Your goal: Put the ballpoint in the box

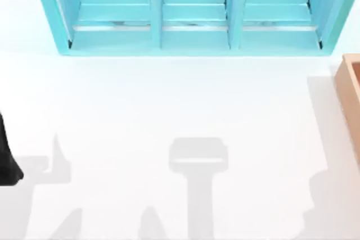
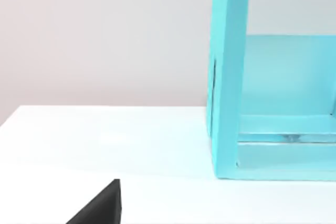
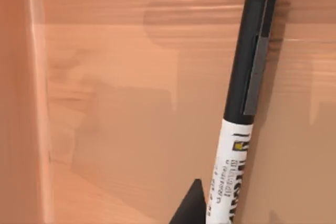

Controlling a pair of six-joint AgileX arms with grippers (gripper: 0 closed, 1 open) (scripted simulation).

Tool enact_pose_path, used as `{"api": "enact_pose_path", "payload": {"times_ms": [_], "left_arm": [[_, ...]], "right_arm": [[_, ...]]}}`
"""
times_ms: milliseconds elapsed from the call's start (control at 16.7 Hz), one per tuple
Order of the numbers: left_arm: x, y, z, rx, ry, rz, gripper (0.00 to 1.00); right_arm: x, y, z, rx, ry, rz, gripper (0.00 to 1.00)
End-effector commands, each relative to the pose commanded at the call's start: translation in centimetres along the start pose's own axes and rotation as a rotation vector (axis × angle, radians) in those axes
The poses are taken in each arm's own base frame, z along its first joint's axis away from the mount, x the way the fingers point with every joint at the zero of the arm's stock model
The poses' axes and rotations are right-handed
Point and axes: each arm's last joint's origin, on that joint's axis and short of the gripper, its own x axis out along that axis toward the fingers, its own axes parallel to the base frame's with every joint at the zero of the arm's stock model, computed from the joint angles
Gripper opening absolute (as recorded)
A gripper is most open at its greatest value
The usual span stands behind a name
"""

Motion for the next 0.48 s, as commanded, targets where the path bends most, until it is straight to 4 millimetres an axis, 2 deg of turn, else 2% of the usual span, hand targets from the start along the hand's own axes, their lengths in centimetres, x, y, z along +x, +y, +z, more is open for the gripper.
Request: {"api": "enact_pose_path", "payload": {"times_ms": [120,480], "left_arm": [[0.00,0.00,0.00,0.000,0.000,0.000,1.00],[0.00,0.00,0.00,0.000,0.000,0.000,1.00]], "right_arm": [[0.00,0.00,0.00,0.000,0.000,0.000,0.98],[0.00,0.00,0.00,0.000,0.000,0.000,1.00]]}}
